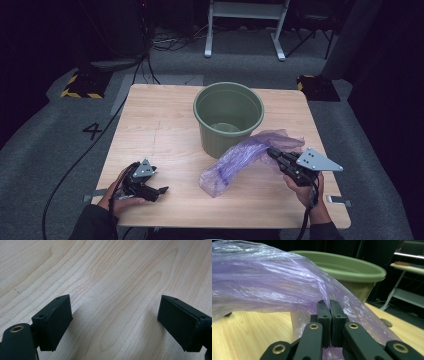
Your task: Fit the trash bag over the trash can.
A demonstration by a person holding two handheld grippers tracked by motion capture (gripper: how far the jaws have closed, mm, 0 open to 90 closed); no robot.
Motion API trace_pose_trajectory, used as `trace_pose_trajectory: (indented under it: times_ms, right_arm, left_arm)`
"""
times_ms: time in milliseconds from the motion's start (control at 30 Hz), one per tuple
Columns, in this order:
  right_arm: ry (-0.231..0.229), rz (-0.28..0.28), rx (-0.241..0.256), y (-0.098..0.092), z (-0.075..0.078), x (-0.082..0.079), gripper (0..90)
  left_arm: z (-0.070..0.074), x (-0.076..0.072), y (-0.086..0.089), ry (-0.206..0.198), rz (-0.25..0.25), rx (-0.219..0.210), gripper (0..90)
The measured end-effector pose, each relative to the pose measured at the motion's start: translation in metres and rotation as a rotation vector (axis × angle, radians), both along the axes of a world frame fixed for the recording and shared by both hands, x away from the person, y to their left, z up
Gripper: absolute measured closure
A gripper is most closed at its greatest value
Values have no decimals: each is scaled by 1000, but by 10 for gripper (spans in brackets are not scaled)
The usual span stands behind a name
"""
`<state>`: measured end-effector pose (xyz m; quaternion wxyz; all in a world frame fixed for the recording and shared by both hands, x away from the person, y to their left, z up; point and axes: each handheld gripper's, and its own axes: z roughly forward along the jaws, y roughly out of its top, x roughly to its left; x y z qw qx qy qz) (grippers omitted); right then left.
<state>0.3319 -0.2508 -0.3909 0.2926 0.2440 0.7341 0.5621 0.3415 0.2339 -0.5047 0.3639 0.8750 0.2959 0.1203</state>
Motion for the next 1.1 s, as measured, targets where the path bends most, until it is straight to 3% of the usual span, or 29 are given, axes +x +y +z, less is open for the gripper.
trace_pose_trajectory:
  times_ms: [167, 367, 467, 900, 1100]
  right_arm:
    - [-50, -23, 29, -4, 16, -3, 887]
    - [-61, -59, 46, -11, 29, 1, 887]
    - [-56, -65, 81, -14, 33, 3, 887]
    - [-76, -116, 59, -13, 56, 18, 887]
    - [-64, -163, 51, -15, 66, 30, 887]
  left_arm:
    - [0, 0, -1, 0, 1, 3, 110]
    - [0, 1, -2, 3, 0, 2, 102]
    - [0, 1, -2, 7, -8, -3, 103]
    - [3, 2, -4, 19, -29, -8, 159]
    - [17, 0, -7, -30, -26, -29, 170]
